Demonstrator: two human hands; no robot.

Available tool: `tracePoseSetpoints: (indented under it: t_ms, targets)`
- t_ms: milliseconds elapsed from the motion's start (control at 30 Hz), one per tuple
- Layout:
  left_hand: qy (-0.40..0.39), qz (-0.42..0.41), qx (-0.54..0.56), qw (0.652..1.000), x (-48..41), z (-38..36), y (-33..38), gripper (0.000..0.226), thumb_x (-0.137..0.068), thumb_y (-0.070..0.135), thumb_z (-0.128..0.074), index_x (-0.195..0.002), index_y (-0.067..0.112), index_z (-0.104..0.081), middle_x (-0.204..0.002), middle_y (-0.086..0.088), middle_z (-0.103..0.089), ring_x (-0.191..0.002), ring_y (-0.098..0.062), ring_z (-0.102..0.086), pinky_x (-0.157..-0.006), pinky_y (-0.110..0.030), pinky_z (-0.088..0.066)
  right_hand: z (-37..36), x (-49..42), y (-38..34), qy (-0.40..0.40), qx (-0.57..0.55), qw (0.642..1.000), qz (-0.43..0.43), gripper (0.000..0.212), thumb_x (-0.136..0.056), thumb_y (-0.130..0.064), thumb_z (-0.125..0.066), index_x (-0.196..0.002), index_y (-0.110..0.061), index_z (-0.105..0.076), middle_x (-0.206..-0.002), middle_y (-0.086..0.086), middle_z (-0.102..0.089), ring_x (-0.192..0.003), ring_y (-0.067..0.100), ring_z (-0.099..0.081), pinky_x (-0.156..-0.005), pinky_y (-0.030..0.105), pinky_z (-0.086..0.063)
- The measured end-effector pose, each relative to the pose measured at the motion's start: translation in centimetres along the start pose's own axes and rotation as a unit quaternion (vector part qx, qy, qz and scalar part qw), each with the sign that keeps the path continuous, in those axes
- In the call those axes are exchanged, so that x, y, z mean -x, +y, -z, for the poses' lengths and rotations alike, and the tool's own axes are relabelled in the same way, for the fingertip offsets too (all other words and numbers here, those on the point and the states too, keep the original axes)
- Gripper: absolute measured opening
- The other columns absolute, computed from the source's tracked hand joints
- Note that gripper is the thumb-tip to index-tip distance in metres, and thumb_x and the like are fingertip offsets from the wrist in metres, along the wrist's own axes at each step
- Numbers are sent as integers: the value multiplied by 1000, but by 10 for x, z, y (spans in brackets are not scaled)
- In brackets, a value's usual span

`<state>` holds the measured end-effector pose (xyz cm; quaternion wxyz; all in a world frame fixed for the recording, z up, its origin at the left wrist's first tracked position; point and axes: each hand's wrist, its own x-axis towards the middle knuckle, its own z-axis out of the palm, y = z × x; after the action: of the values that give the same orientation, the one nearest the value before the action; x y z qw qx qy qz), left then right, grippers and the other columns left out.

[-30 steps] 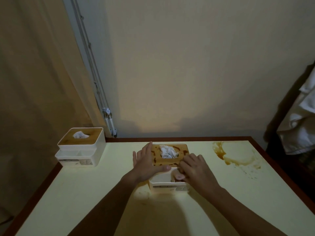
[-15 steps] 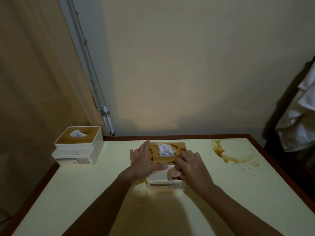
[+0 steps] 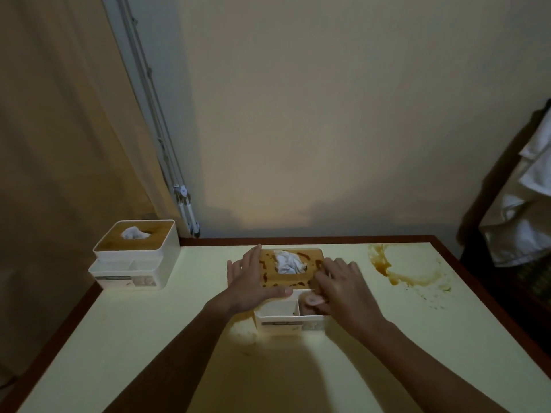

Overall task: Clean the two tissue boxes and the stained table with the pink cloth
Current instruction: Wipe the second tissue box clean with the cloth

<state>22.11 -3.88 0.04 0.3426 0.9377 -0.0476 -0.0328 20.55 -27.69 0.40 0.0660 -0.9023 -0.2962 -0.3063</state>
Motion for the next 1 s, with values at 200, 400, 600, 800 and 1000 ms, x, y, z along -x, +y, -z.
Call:
tracePoseSetpoints:
  t_ms: [200,400,600,800,1000]
  targets:
    - [-5,-3,-5,1000,-1,0,-3,129,-59,81,-64,-154,27,6,-163,3,-1,-149,-30,3,-116,-50,14,-3,-4,-7,-3,-1,1000,8,28,-69,-40,-76,-76,-18,-59,-87,1,-55,-78,21,-46,-65,35,-36]
    - [-2,1,-2,1000,-2,-3,-3,127,-61,79,-66,-154,28,5,-162,4,-1,-149,-31,3,-117,-50,13,8,5,0,6,-11,1000,-8,30,-67,-32,-80,-79,-16,-57,-89,2,-55,-77,23,-50,-65,35,-34]
    - [-4,7,-6,1000,-3,-2,-3,131,-59,82,-64,-154,28,7,-163,3,0,-149,-31,2,-117,-50,13,0,4,-6,-34,12,999,-17,35,-59,-30,-88,-76,-16,-62,-88,3,-59,-75,24,-53,-62,35,-41]
    - [-6,10,-18,1000,-4,-2,-1,131,-59,82,-63,-154,26,7,-163,1,0,-149,-31,2,-117,-51,14,44,-3,12,24,-96,990,-105,24,-78,-42,-60,-74,-20,-53,-81,-7,-53,-77,18,-46,-66,35,-27]
    - [-19,32,-18,999,-4,2,5,128,-63,77,-68,-154,27,6,-162,0,-4,-148,-33,-5,-119,-54,3,101,-25,30,67,-370,879,-293,12,-85,-18,-78,-88,-12,-68,-76,-1,-71,-69,9,-68,-58,17,-52]
